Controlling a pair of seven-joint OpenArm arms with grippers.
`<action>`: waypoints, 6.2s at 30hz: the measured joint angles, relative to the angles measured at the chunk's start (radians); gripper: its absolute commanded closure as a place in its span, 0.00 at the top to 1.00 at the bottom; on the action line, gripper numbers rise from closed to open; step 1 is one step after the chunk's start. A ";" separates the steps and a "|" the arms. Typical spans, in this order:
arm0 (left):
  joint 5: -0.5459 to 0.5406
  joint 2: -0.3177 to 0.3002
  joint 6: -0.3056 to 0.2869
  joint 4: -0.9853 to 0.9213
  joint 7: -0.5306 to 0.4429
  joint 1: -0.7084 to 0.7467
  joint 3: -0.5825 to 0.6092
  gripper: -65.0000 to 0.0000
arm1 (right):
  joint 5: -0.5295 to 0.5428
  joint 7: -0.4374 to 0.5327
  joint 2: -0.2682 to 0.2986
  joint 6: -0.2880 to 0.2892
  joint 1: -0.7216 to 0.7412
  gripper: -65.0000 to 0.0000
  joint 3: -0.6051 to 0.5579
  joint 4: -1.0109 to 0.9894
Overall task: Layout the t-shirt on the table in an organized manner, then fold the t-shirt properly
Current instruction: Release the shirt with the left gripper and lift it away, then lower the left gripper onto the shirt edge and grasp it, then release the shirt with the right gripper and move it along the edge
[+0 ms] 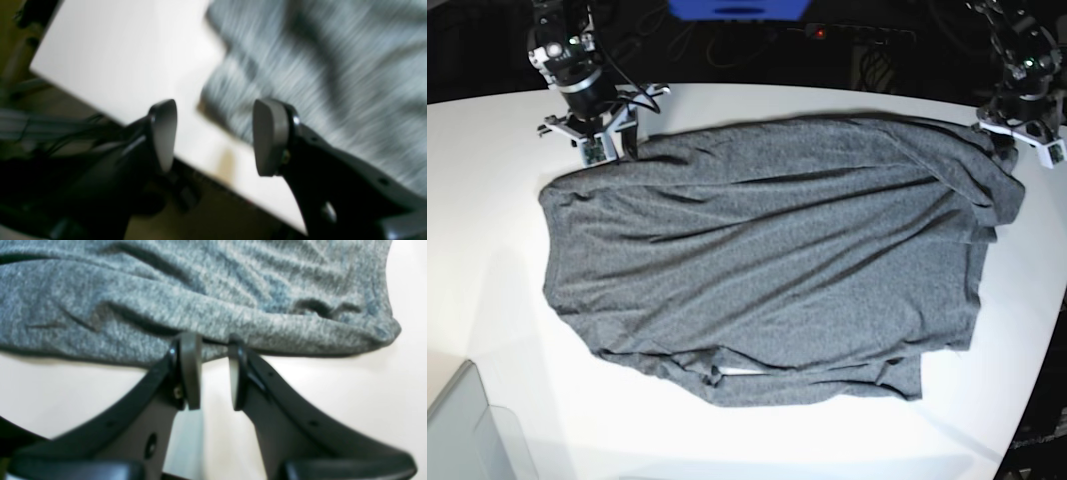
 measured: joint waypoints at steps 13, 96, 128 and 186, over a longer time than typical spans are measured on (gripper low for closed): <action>-0.104 0.001 0.011 0.065 0.008 -0.090 -0.138 0.54 | 0.000 0.000 -0.019 -0.001 0.000 0.32 0.001 0.000; 0.056 0.227 0.018 0.294 0.008 -0.211 0.249 0.00 | 0.000 0.000 -0.016 -0.001 0.005 0.32 0.003 -0.001; -0.137 0.132 0.014 -0.073 0.006 -0.103 -0.103 0.01 | 0.000 0.000 -0.019 0.000 0.024 0.32 0.003 -0.002; -0.134 0.030 0.011 -0.245 -0.044 -0.149 -0.050 0.45 | -0.001 0.008 0.004 -0.001 0.016 0.53 0.000 0.000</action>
